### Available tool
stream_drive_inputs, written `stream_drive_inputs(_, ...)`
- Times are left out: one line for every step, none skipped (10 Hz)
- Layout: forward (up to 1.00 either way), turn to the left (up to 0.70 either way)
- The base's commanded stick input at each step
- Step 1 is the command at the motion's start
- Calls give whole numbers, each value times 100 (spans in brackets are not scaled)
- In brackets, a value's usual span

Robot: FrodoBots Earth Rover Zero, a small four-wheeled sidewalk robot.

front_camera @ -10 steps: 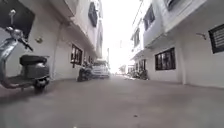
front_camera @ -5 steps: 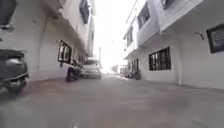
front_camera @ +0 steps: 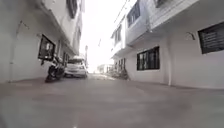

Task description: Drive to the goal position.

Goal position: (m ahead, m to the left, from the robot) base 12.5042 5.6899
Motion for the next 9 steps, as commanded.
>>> stream_drive_inputs(100, 0)
stream_drive_inputs(100, 0)
stream_drive_inputs(100, 0)
stream_drive_inputs(100, 0)
stream_drive_inputs(100, 0)
stream_drive_inputs(100, 3)
stream_drive_inputs(100, 38)
stream_drive_inputs(100, 40)
stream_drive_inputs(100, 40)
